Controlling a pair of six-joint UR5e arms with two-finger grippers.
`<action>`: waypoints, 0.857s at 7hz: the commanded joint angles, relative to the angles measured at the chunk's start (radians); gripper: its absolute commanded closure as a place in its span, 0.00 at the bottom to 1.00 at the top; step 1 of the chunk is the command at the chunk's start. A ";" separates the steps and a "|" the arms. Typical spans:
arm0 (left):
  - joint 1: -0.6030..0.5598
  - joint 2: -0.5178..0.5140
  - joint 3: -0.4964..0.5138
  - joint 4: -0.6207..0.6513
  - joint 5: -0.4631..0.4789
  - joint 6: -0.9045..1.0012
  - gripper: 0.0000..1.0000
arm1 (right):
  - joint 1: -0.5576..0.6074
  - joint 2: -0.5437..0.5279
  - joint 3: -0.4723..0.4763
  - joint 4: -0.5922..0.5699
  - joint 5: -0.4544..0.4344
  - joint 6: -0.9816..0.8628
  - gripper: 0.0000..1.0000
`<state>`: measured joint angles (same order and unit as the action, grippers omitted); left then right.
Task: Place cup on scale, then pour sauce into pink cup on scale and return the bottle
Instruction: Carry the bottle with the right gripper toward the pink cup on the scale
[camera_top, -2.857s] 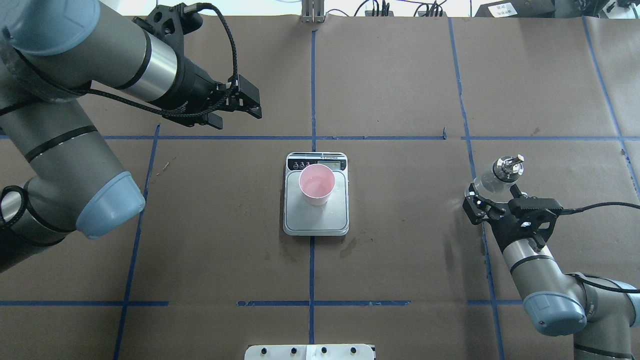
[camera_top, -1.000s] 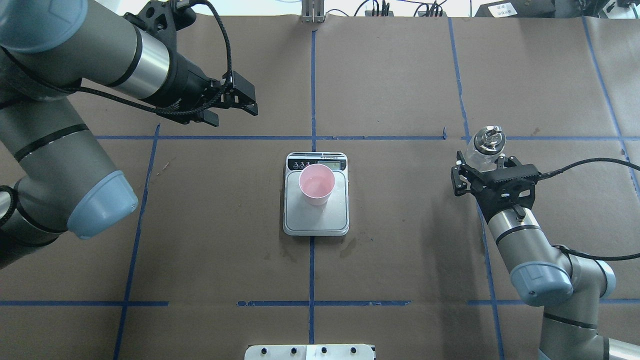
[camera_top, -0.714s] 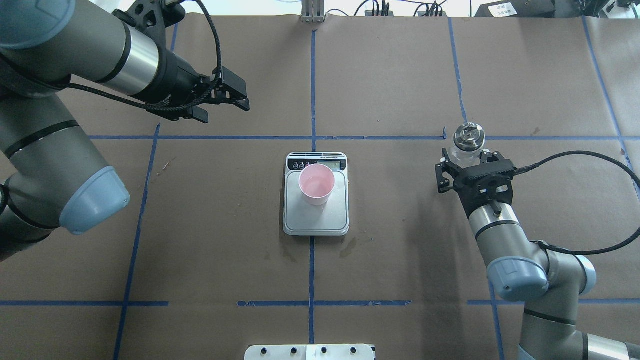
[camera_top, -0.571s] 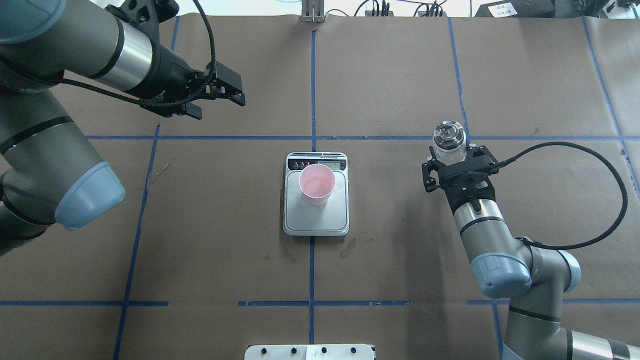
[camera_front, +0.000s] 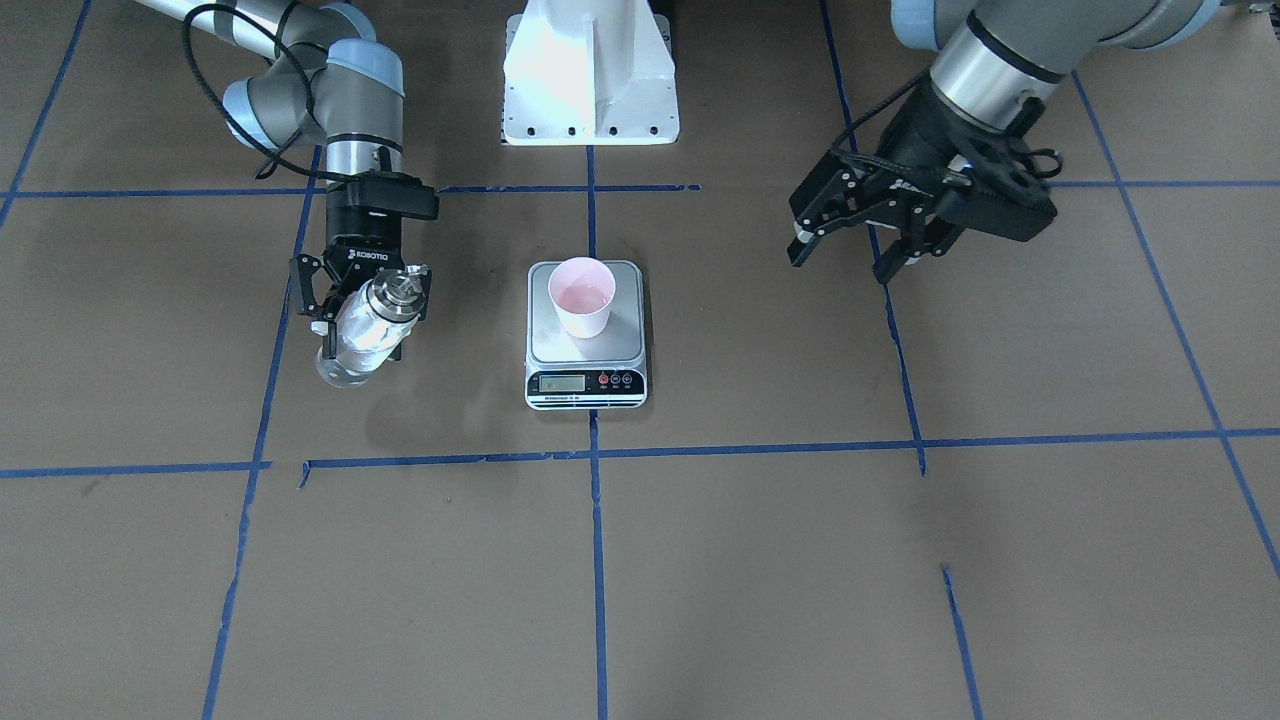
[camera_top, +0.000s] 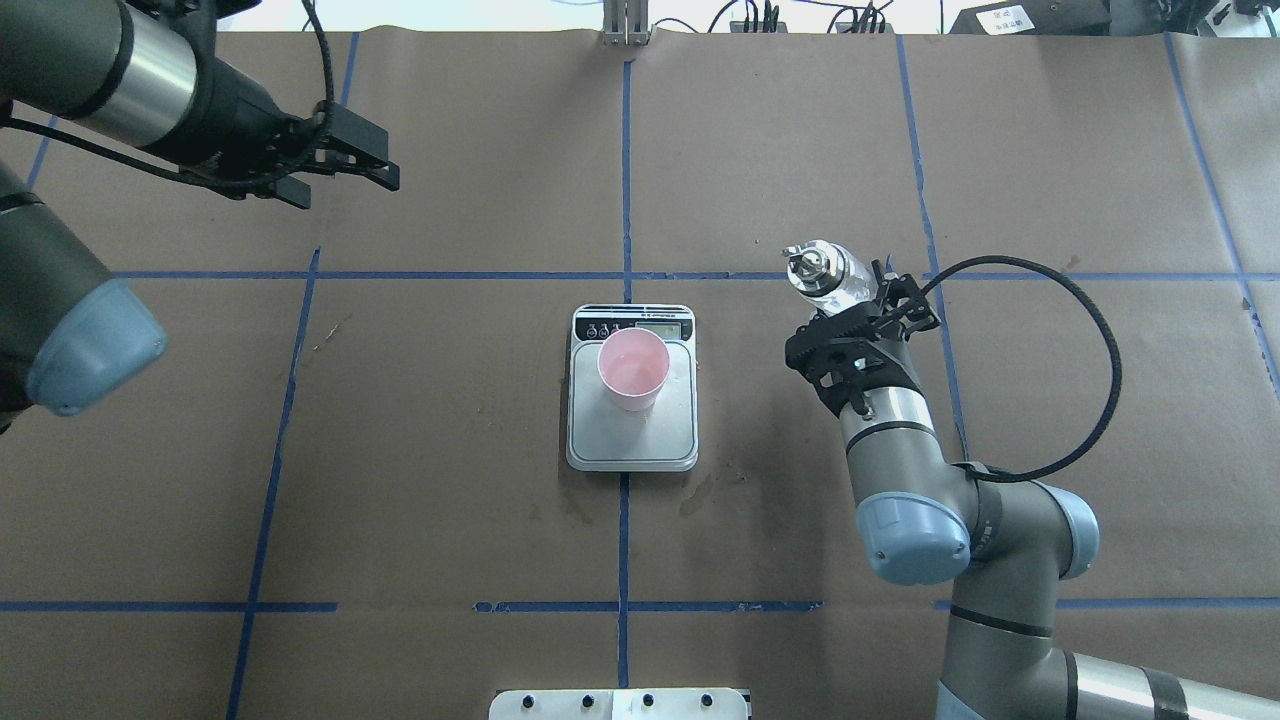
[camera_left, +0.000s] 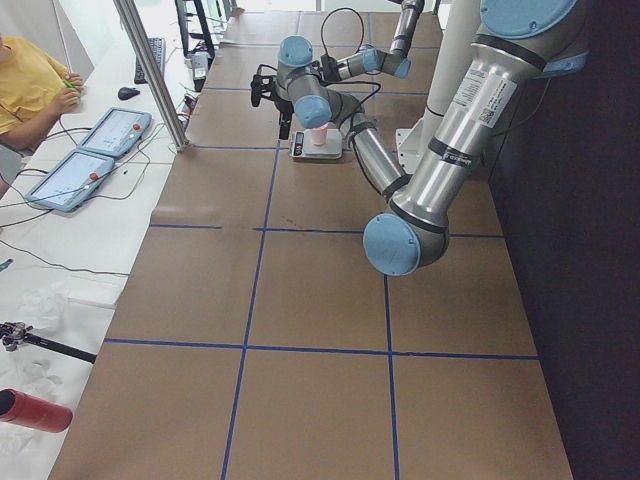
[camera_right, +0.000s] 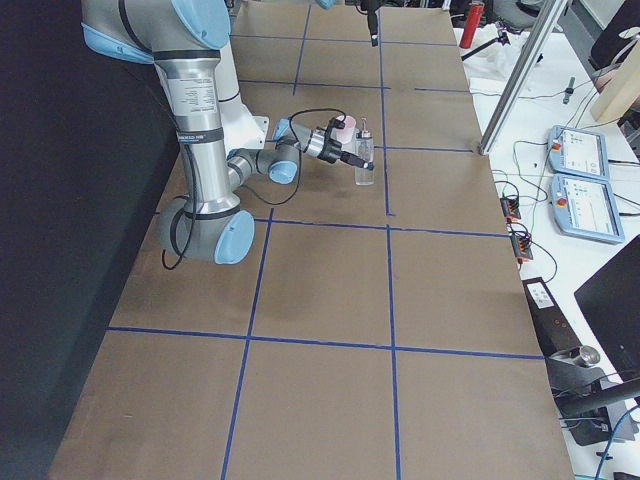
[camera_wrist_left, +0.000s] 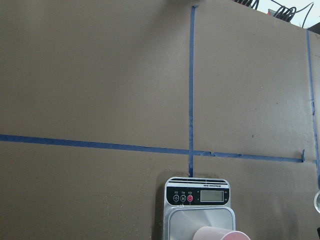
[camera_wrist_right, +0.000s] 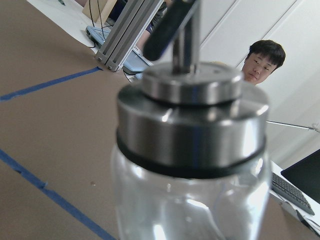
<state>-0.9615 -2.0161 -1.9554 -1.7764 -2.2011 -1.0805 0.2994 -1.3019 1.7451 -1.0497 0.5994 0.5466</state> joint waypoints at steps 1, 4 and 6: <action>-0.066 0.048 0.006 0.002 -0.043 0.117 0.01 | -0.006 0.058 -0.004 -0.122 -0.061 -0.246 1.00; -0.071 0.051 0.004 0.003 -0.045 0.120 0.01 | -0.016 0.088 -0.018 -0.141 -0.061 -0.420 1.00; -0.071 0.051 0.001 0.006 -0.046 0.120 0.01 | -0.040 0.090 -0.025 -0.142 -0.096 -0.494 1.00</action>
<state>-1.0320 -1.9651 -1.9520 -1.7718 -2.2461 -0.9605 0.2731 -1.2142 1.7251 -1.1906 0.5288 0.1105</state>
